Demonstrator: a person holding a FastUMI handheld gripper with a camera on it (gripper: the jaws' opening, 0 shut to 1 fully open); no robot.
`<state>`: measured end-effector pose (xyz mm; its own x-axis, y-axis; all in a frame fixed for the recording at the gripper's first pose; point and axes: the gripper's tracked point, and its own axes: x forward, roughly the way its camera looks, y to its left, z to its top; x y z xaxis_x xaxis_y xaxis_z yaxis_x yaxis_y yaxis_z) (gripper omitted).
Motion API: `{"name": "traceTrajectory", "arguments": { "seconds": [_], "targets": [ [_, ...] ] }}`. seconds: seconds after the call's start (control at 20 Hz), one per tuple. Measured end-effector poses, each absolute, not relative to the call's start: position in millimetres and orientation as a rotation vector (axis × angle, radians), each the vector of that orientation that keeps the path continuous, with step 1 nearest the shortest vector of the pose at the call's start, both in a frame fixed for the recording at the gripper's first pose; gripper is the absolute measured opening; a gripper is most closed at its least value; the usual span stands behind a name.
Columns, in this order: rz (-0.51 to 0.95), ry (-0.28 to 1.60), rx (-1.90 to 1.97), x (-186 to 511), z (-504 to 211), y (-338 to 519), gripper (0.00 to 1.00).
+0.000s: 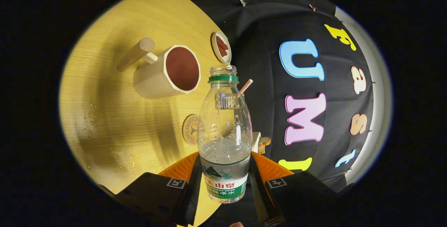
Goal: Take the bottle from table, then pour the juice into the cup, finally place the bottle on the coaster
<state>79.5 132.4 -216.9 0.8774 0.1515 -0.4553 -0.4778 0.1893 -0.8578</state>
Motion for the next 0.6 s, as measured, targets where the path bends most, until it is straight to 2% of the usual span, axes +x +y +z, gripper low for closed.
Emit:
{"name": "traceTrajectory", "arguments": {
  "seconds": [0.6],
  "targets": [
    [0.449, 0.27, -1.432, 93, -205, 128, 0.68]
  ]
}}
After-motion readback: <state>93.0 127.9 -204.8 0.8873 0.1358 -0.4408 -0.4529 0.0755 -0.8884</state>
